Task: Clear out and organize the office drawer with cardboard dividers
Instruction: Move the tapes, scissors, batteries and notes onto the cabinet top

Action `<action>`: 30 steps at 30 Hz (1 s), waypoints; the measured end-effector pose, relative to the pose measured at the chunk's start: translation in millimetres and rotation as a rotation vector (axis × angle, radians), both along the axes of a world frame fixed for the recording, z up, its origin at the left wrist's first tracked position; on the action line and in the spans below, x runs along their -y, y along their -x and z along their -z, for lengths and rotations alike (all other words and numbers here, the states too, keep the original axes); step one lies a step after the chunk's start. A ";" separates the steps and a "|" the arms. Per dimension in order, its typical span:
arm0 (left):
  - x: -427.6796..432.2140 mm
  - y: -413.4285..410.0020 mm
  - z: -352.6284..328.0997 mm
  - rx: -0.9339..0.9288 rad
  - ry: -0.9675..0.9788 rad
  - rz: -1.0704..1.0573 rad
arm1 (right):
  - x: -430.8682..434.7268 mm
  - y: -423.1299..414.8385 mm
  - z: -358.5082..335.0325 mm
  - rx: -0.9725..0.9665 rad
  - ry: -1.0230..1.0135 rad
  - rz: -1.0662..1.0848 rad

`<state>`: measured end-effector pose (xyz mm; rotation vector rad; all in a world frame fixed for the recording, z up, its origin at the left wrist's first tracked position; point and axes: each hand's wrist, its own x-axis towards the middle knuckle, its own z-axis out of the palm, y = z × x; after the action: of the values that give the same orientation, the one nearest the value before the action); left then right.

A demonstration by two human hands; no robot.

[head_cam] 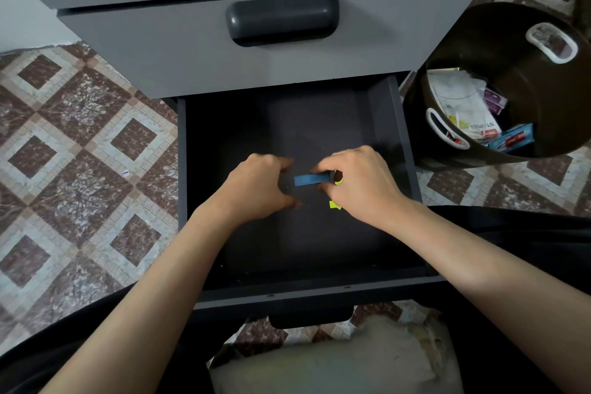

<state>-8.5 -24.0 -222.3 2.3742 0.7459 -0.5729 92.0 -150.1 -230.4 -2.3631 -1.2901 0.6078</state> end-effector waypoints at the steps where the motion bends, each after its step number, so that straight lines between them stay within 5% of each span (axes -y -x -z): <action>1: -1.0 0.2 -0.4 0.040 0.010 -0.004 | -0.2 0.1 0.1 0.001 -0.005 -0.001; 6: 3.6 -1.0 -0.2 0.233 -0.039 0.042 | -1.1 1.2 0.2 -0.007 -0.021 -0.020; 22: 2.2 -2.3 5.0 0.168 -0.262 0.205 | -1.1 -0.1 6.5 -0.010 -0.156 -0.093; 30: -8.9 -6.2 -43.1 0.231 -0.354 0.238 | -8.2 0.0 -11.5 0.030 -0.489 -0.043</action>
<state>-2.4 -15.1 -179.2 2.8209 0.4962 -0.2670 92.0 -141.9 -218.9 -1.9520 -1.3257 0.2303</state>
